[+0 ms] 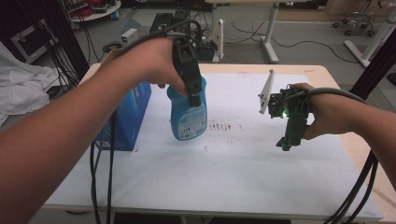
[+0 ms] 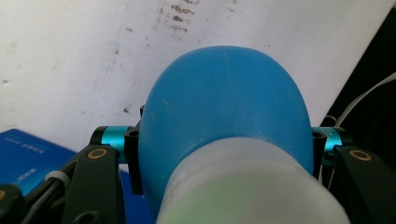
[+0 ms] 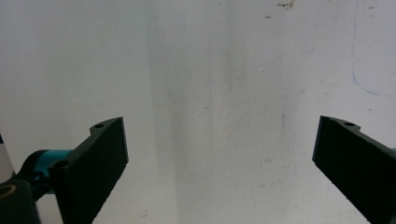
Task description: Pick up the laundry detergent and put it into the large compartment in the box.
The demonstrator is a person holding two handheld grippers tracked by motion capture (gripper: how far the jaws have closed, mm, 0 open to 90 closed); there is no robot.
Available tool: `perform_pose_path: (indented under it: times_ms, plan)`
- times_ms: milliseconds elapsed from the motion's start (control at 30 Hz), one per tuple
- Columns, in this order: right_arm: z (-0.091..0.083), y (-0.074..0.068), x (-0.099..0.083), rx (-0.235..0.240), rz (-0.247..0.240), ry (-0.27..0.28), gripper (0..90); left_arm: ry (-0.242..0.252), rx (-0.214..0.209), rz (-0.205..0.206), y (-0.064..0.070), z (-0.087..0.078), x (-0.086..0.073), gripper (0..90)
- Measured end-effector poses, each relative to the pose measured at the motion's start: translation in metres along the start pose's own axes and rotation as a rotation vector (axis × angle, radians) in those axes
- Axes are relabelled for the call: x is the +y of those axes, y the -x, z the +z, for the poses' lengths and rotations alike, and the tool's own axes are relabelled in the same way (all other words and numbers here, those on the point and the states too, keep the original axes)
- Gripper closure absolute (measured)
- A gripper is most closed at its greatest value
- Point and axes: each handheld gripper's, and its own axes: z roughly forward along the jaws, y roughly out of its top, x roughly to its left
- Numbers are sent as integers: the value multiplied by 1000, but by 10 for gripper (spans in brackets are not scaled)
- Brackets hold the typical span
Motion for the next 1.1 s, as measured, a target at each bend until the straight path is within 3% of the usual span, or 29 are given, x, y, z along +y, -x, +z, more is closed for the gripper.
perform_pose_path:
  times_ms: [267, 433, 600, 800, 967, 1100]
  plan:
    - [-2, 0, 2, 2, -4, -6, 23, 7, -19, -29, -11, -50, -14, 392]
    - [-2, 0, 3, 7, -8, -8, 23, 5, -5, -56, -17, -77, -23, 391]
    - [-1, 0, 3, 9, -7, -14, 23, 46, 4, -90, -24, -102, -35, 391]
    - [0, 1, 4, 12, -9, -14, 23, 67, -14, -143, -32, -123, -54, 391]
    - [0, 1, 6, 10, -12, -14, 23, 66, -4, -187, -39, -139, -70, 391]
    - [-1, 1, 7, 6, -15, -8, 23, 72, 8, -253, -48, -146, -87, 391]
